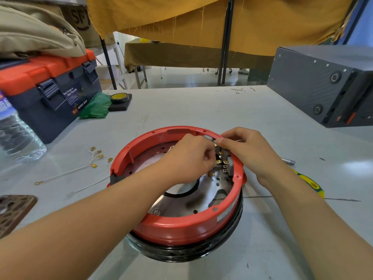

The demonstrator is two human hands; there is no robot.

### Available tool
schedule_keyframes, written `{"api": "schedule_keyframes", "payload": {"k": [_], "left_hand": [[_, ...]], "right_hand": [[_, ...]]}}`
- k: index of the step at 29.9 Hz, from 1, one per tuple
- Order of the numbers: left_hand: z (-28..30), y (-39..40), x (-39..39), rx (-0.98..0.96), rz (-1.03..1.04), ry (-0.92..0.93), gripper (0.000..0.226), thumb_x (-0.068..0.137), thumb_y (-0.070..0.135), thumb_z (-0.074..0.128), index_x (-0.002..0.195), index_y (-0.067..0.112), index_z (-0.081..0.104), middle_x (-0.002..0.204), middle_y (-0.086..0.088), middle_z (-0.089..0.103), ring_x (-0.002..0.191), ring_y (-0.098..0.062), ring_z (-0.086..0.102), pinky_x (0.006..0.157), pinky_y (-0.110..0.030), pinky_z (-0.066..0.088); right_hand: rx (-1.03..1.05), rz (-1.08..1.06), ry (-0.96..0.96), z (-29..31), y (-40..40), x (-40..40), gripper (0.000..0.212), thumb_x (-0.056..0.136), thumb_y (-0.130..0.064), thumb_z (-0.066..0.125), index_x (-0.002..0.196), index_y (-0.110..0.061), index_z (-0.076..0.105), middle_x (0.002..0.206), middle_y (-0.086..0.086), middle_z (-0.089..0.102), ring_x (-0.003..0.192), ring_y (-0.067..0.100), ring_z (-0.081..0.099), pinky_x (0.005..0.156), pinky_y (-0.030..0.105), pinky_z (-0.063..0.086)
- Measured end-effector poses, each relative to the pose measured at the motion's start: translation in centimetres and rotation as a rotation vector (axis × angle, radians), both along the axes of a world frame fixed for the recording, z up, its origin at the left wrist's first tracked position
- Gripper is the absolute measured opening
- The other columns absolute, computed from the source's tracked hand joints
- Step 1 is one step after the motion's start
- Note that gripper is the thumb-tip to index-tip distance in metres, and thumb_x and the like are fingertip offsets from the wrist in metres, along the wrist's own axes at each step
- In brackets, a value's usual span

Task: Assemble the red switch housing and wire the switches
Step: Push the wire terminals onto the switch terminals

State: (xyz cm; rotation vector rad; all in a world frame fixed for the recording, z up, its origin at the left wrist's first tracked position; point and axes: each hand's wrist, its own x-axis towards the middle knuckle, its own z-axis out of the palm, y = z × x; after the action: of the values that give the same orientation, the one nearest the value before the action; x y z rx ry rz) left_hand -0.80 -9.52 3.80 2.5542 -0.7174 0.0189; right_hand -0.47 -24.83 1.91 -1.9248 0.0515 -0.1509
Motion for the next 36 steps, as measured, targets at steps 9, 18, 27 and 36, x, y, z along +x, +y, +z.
{"api": "schedule_keyframes", "payload": {"k": [9,18,27,36], "left_hand": [[0.3,0.1,0.0,-0.013,0.005,0.022,0.013,0.083,0.010,0.060,0.078,0.011,0.073,0.073,0.000,0.070,0.073,-0.016,0.065,0.073,-0.034,0.052],[1.5,0.7,0.6,0.110,-0.051,0.056,0.024,0.088,0.007,0.056,0.096,0.021,0.073,0.083,0.005,0.062,0.074,-0.006,0.053,0.060,-0.002,0.036],[0.9,0.1,0.8,0.091,-0.085,-0.038,0.017,0.085,0.008,0.061,0.091,0.015,0.075,0.088,0.001,0.070,0.076,-0.009,0.054,0.071,-0.023,0.042],[0.5,0.7,0.8,0.074,-0.129,-0.058,0.018,0.087,0.009,0.060,0.095,0.017,0.073,0.085,0.006,0.064,0.081,-0.009,0.055,0.076,-0.022,0.042]], "right_hand": [[-0.123,-0.105,-0.111,0.5,0.0,-0.7,0.015,0.074,-0.026,0.079,0.082,-0.014,0.073,0.077,0.005,0.070,0.077,0.018,0.066,0.068,0.027,0.049],[-0.175,-0.085,-0.167,0.7,0.0,-0.6,0.008,0.076,-0.024,0.077,0.080,-0.017,0.074,0.074,0.002,0.070,0.072,0.013,0.065,0.072,0.028,0.052],[-0.144,-0.042,-0.133,0.8,-0.5,-0.5,0.013,0.078,-0.025,0.075,0.087,-0.016,0.076,0.087,0.001,0.069,0.082,0.015,0.065,0.084,0.040,0.053],[-0.141,-0.062,-0.133,0.5,-0.6,-0.4,0.011,0.078,-0.028,0.074,0.085,-0.021,0.076,0.081,-0.005,0.068,0.077,0.010,0.062,0.075,0.030,0.051]]}}
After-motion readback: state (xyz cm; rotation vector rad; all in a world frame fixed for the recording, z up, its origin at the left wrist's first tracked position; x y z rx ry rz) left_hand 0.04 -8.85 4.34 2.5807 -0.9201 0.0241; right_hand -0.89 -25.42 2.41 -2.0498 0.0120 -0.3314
